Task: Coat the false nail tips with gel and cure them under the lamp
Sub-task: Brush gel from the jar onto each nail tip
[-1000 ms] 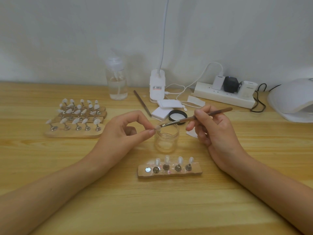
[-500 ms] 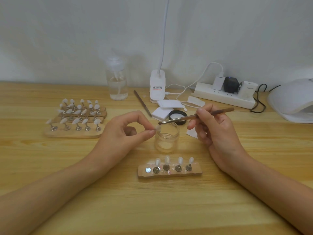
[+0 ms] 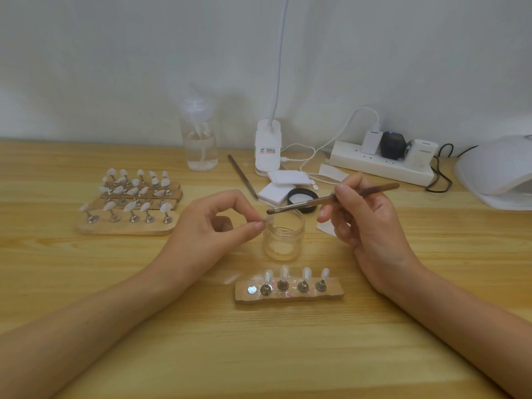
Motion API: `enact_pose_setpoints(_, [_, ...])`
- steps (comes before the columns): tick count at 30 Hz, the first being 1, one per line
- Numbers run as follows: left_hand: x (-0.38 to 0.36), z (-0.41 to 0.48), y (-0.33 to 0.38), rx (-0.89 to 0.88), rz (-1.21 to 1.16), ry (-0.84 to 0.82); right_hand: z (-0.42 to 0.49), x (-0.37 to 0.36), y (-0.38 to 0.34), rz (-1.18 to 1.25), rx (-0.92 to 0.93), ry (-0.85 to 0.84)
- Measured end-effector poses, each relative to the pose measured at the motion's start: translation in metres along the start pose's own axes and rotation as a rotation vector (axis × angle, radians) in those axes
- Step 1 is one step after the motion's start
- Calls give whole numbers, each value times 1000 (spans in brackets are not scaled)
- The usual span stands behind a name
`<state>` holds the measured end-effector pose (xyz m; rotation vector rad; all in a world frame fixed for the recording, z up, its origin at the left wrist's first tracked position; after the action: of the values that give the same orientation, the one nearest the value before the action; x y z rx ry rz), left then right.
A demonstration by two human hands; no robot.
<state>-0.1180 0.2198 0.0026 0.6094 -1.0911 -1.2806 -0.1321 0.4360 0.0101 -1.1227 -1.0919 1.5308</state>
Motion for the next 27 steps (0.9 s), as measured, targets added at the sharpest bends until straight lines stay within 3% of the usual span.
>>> enact_pose_setpoints(22, [3, -1, -3, 3, 1, -10, 0, 6, 1, 28, -59, 142])
enact_pose_setpoints(27, [9, -1, -1, 39, -111, 92, 1, 7, 3, 60, -114, 157])
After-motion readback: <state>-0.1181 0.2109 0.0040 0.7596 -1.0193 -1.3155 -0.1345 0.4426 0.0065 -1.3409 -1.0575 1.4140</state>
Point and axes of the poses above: each hand's wrist, its own z-axis towards the middle knuckle, its own x-axis out of the back of the hand, y = z × x, the point moved 4 cm from there along z, towards the middle knuckle, and after that the axes turned 7 degrees about -x, right-handed, at the moved point
